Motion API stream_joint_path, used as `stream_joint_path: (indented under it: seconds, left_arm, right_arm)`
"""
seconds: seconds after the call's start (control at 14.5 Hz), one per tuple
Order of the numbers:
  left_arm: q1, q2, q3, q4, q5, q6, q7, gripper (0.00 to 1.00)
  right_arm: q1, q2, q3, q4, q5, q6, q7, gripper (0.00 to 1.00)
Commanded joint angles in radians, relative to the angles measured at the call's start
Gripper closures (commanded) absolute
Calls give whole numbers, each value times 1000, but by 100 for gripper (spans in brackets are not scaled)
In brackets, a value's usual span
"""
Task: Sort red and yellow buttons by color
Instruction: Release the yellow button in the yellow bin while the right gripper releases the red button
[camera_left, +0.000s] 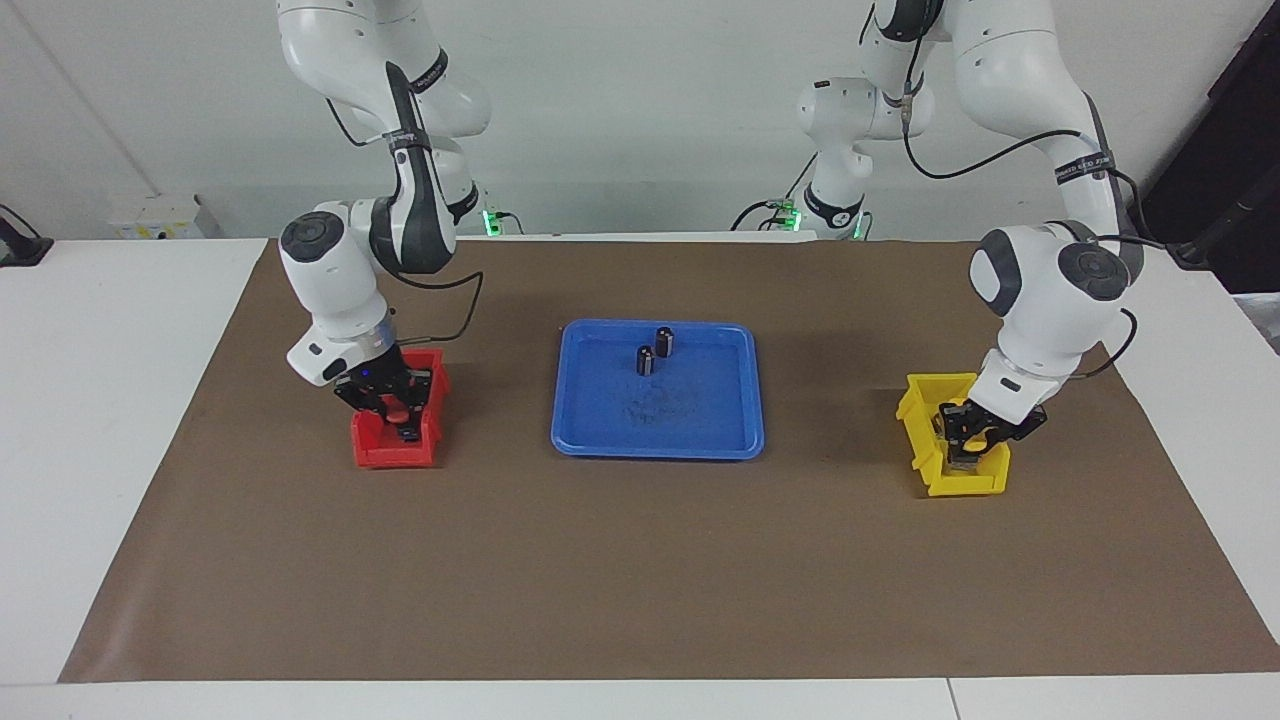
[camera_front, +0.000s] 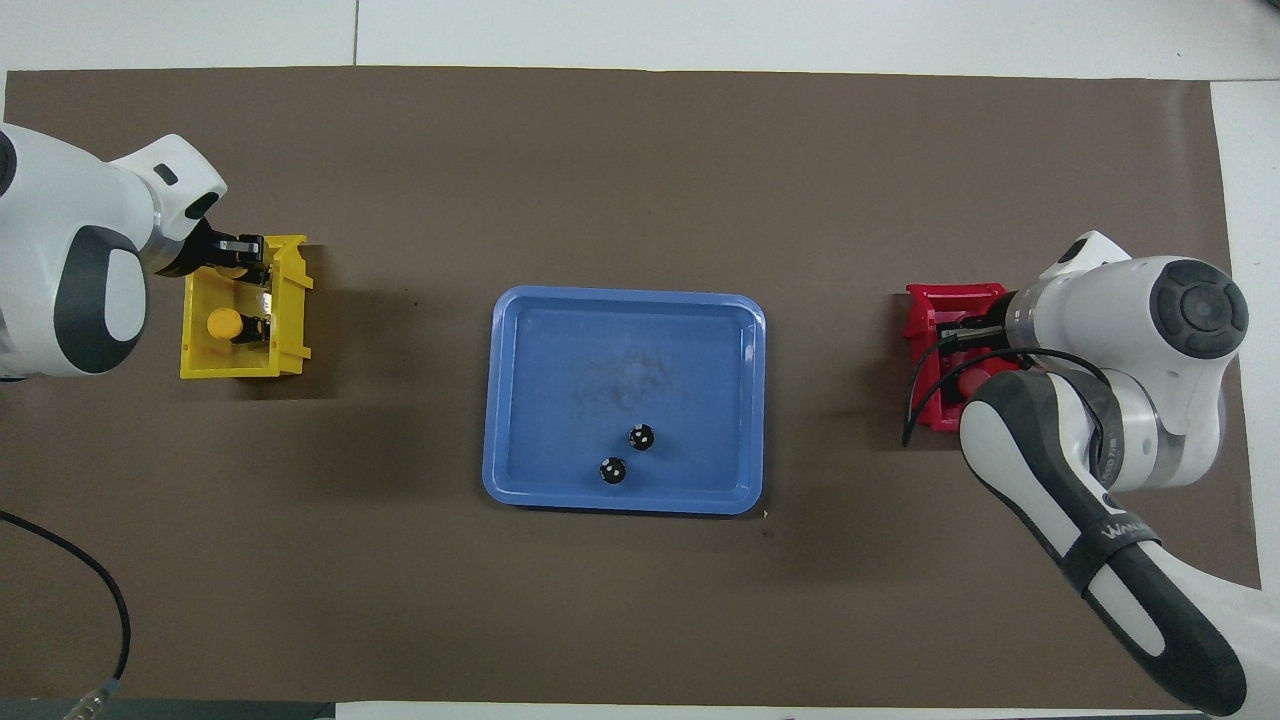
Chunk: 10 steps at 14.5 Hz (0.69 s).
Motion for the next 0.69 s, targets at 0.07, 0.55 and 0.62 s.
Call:
stream_joint_path:
  seconds: [0.07,0.55,0.62]
  left_arm:
    - [11,8,-8,-15,6,44,13,56]
    - [13,-6,-8,17,6,-21,13,32]
    - [13,-16,-8,31,6,-50,15,32]
  right_arm:
    - [-18,4,11,19,28,-30,-41,31]
    - [-20,-28,7,252,26,-372,-39,0]
    - [-18,-39,6,287,25,-421,-38,0]
